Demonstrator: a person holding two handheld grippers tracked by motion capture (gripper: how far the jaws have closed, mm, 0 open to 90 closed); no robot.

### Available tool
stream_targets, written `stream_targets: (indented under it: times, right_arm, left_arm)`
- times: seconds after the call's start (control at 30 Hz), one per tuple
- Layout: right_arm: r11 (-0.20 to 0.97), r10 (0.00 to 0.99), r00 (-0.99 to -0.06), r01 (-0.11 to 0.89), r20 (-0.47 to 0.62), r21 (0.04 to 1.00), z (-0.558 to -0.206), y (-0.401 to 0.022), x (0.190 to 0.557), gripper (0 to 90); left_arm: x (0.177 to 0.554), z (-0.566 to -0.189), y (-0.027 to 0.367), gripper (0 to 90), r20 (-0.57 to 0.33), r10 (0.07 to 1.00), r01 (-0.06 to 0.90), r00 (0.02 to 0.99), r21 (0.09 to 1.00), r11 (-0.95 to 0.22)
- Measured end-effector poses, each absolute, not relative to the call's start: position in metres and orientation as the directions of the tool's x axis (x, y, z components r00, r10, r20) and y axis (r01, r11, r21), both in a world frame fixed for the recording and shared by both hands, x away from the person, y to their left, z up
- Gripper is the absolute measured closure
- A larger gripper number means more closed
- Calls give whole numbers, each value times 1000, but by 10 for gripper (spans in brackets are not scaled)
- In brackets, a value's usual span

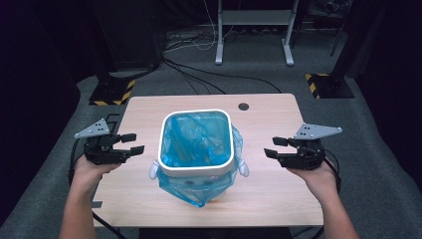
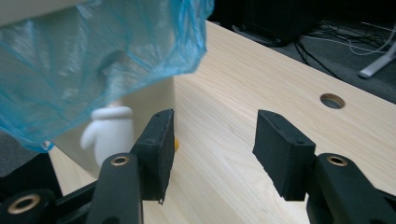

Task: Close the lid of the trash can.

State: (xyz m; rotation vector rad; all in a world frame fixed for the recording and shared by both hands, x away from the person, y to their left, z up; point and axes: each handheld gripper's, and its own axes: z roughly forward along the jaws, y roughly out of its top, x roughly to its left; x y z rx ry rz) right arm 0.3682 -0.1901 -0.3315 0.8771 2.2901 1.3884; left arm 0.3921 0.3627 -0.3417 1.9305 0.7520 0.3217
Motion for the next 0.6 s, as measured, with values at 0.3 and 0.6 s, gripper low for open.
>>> stream_targets:
  times: [0.3, 0.6]
  right_arm:
    - [308, 696, -716, 366, 55, 879, -351, -204, 368, 451]
    - [291, 735, -675, 401, 65, 869, -374, -216, 370, 404]
  left_arm:
    - [394, -352, 369, 356, -96, 654, 382, 750, 870, -311]
    - [397, -368, 373, 338, -79, 674, 404, 735, 849, -341]
